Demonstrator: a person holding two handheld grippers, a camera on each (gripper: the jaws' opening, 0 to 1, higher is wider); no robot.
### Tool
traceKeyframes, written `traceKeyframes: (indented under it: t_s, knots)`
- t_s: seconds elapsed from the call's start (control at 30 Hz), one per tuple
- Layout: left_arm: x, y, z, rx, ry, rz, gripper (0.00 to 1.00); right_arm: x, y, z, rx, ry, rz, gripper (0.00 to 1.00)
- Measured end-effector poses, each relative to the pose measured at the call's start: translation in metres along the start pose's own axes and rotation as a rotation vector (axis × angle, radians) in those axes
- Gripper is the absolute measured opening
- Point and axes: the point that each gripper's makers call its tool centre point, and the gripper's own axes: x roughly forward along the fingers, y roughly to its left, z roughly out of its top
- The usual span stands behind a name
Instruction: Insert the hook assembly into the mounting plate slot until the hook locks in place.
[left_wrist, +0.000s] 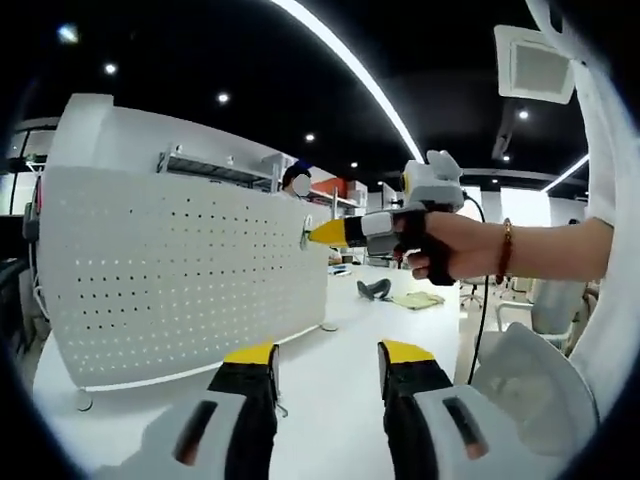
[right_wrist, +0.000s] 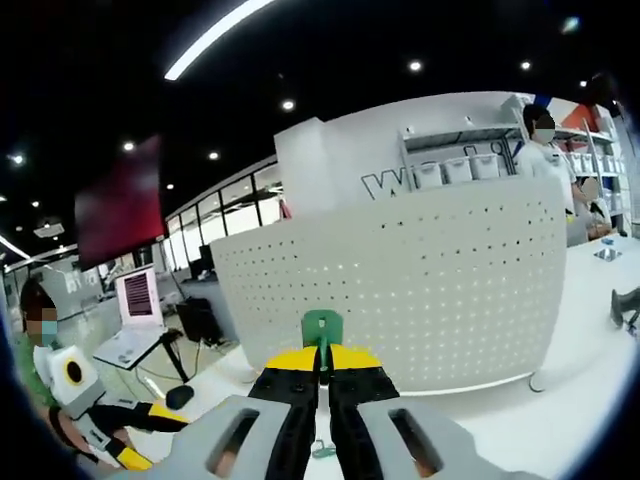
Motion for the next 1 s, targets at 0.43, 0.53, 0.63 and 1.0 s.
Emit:
traceKeyframes:
  t_s: [0.43, 0.53, 0.63, 1.0]
  knots:
    - [0.004, -0.011, -0.005, -0.052, -0.014, -0.045, 0.52, 0.008, -0.017, 0.013, -0.034, -0.010, -0.039, 0.01]
    - [0.002, -0.015, -0.008, -0.045, 0.003, -0.050, 0.54, 0.011, -0.021, 0.015, -0.035, -0.011, -0.041, 0.01]
    - [-0.002, -0.017, -0.009, -0.044, 0.007, -0.052, 0.55, 0.013, -0.024, 0.017, -0.042, -0.011, -0.048, 0.01]
    - [-0.001, -0.017, -0.001, -0.043, 0.001, -0.053, 0.56, 0.024, -0.038, 0.027, -0.052, -0.023, -0.062, 0.01]
